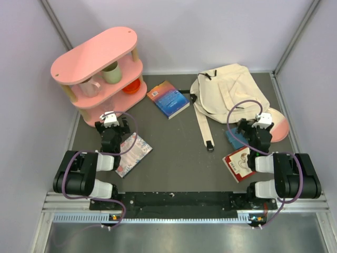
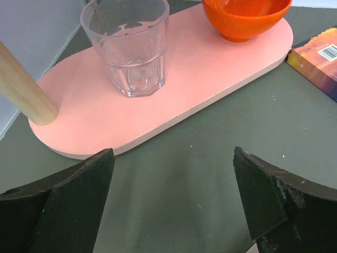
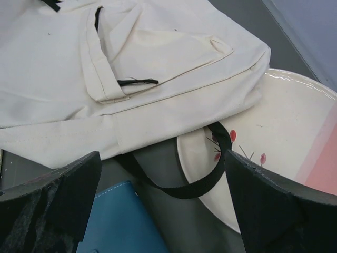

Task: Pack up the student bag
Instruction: Pick up the student bag at the center of the board.

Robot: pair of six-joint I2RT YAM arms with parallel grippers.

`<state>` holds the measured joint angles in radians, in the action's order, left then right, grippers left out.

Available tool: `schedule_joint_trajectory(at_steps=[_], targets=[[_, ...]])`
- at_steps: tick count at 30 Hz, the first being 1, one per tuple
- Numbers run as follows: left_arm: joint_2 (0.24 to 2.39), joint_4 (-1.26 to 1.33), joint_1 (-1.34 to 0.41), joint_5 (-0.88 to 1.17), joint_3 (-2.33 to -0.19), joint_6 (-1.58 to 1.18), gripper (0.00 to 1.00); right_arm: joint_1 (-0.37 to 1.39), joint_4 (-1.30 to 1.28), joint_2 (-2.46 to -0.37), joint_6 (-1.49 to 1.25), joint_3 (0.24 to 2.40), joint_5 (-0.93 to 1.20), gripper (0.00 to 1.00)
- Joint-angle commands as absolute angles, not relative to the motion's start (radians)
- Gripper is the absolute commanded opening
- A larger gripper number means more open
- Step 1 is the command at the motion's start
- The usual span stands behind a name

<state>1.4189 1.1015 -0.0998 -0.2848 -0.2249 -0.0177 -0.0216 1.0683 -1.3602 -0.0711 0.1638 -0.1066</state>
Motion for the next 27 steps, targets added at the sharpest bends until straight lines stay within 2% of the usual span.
schedule_joint_trajectory(at_steps=[1,6,7,8,10,11,13,14,16,17,19,20,21,23,24,27], targets=[[1.425,1.18,-0.1,-0.276,-0.239,-0.009,0.99,-0.014,1.112,-1.358,-0.066,0.189,-0.086,0.99],[1.414,1.213,-0.1,-0.258,-0.229,0.021,0.99,-0.014,1.103,-1.359,-0.061,0.195,-0.072,0.99],[1.39,1.156,-0.103,-0.188,-0.226,0.037,0.99,-0.014,1.103,-1.359,-0.06,0.195,-0.065,0.99],[1.27,1.067,-0.107,-0.161,-0.233,0.047,0.99,-0.014,1.094,-1.361,-0.054,0.198,-0.048,0.99],[1.105,0.769,-0.109,-0.155,-0.34,-0.03,0.99,-0.012,1.084,-1.361,-0.048,0.21,-0.044,0.99],[0.978,0.459,-0.109,-0.185,-0.395,-0.061,0.99,-0.012,1.088,-1.361,-0.048,0.204,-0.043,0.99],[0.89,0.213,-0.109,-0.228,-0.531,-0.2,0.99,-0.012,1.138,-1.356,-0.055,0.189,-0.063,0.99],[0.824,0.008,-0.109,-0.268,-0.573,-0.254,0.99,-0.006,1.159,-1.32,-0.055,0.17,-0.083,0.99],[0.775,-0.199,-0.109,-0.235,-0.7,-0.351,0.99,0.034,1.082,-1.229,-0.041,0.158,-0.18,0.99],[0.732,-0.268,-0.107,-0.216,-0.725,-0.356,0.99,0.049,0.896,-1.165,-0.041,0.199,-0.189,0.99],[0.692,-0.389,-0.107,-0.175,-0.776,-0.35,0.99,0.049,0.681,-0.969,-0.116,0.257,-0.19,0.99],[0.657,-0.422,-0.109,-0.178,-0.791,-0.351,0.99,0.048,0.465,-0.901,-0.141,0.321,-0.178,0.99],[0.638,-0.477,-0.109,-0.164,-0.805,-0.348,0.99,0.049,0.392,-0.762,-0.144,0.353,-0.14,0.99],[0.583,-0.489,-0.107,-0.147,-0.815,-0.339,0.99,0.049,0.287,-0.636,-0.165,0.406,-0.005,0.99],[0.569,-0.482,-0.107,-0.144,-0.807,-0.354,0.98,0.052,0.247,-0.514,-0.29,0.403,0.029,0.99],[0.531,-0.505,-0.106,-0.147,-0.805,-0.419,0.99,0.052,0.273,-0.381,-0.488,0.35,0.087,0.99]])
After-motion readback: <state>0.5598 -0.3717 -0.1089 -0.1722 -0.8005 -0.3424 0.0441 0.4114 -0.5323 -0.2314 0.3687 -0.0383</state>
